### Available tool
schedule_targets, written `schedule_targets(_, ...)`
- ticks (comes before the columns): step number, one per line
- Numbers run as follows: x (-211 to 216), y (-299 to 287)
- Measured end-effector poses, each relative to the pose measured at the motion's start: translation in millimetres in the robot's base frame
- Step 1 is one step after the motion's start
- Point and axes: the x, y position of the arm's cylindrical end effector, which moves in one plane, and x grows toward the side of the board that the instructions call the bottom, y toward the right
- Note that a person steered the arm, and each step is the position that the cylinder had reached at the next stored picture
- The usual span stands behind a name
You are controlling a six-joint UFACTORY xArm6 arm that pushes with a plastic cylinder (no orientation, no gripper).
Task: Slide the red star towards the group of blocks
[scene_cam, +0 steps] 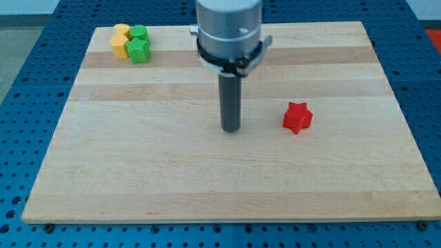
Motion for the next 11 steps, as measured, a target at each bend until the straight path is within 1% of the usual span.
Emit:
schedule_targets(1,34,29)
schedule_targets(2,40,59)
schedule_targets(3,37,83)
schedule_targets(4,24,95)
schedule_targets(6,-11,102)
schedule_targets(9,-81,103)
schedule_targets(11,-116,130)
